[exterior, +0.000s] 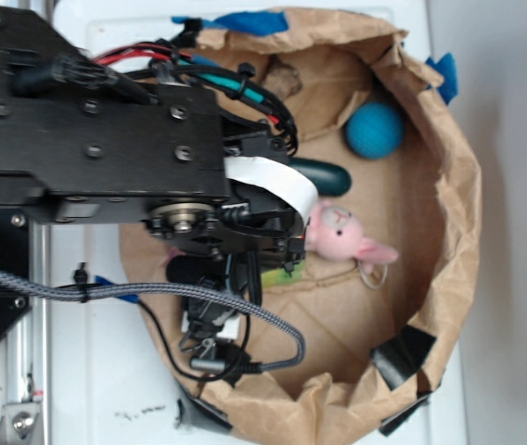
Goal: Grab the green animal.
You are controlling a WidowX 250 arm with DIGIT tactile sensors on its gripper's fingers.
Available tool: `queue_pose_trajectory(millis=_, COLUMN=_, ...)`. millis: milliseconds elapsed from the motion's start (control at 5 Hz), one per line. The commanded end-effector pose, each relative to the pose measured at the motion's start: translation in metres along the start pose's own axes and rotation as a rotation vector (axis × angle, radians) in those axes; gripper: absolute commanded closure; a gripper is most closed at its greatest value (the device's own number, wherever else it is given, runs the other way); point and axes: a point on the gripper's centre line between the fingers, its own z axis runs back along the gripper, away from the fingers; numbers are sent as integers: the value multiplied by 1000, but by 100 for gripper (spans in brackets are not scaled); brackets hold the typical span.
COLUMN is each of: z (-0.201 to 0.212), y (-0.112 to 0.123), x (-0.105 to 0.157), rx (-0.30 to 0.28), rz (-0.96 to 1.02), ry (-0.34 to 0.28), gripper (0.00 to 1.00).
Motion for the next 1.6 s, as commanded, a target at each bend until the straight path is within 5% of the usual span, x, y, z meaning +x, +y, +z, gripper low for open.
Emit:
queue_pose_trajectory(millis=0, z=13, y=11, x=5, rx=-28, rz=53, ry=-53, gripper=0)
queue_pose_trajectory(millis=200, z=41, y=14, x=15, rx=-71, rz=80, ry=-125, gripper=0)
queue_pose_trajectory(millis=600, z=8, y=18, x=29, rx=-82, rz=93, ry=-68, gripper=0)
queue_pose_trajectory(millis=1000, z=-19, y=-6, x=0, rx=-119, rz=-17, ry=19, gripper=0)
queue_pose_trajectory(millis=1400, z=-54, y=17, x=25, rx=-48, rz=-50, ry=20, gripper=0)
